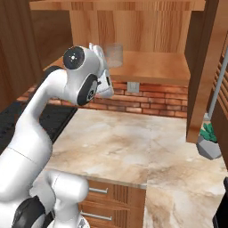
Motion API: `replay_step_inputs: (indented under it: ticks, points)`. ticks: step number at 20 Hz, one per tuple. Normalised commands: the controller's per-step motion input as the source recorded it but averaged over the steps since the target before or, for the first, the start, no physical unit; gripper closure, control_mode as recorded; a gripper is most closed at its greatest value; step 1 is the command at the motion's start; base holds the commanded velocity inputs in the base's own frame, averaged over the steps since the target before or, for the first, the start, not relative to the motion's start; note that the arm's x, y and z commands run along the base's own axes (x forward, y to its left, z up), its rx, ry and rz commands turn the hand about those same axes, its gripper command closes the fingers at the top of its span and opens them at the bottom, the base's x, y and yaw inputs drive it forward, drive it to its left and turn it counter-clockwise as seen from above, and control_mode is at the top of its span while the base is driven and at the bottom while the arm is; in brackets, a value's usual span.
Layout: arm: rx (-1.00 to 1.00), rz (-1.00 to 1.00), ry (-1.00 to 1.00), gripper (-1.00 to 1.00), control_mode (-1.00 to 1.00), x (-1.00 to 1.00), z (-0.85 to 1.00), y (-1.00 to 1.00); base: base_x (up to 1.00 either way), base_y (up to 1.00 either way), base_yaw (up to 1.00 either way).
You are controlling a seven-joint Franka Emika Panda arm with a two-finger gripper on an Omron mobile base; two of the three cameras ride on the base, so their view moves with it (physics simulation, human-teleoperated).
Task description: Move the glass cup from next to the sink to the open cabinet. Then, move the bowl with the bell pepper to the fridge to clear the area for faucet cleaning.
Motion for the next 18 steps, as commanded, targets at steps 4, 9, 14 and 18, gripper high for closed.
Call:
replay_step_inputs:
  ticks: [4,9,14,18]
  points:
    - [0.00,-0.03,-0.22,-1.00,-1.00,-1.00,-1.00,0.00,0.00,0.00,0.00]
    - [-0.01,-0.01,-0.10,-1.00,-1.00,-1.00,-1.00,0.11,0.00,0.00,0.00]
    - [0.03,0.01,0.14,-1.00,-1.00,-0.71,-0.68,0.19,0.00,0.00,0.00]
    - [0.00,0.00,0.00,-1.00,-1.00,0.00,0.00,0.00,0.00,0.00,0.00]
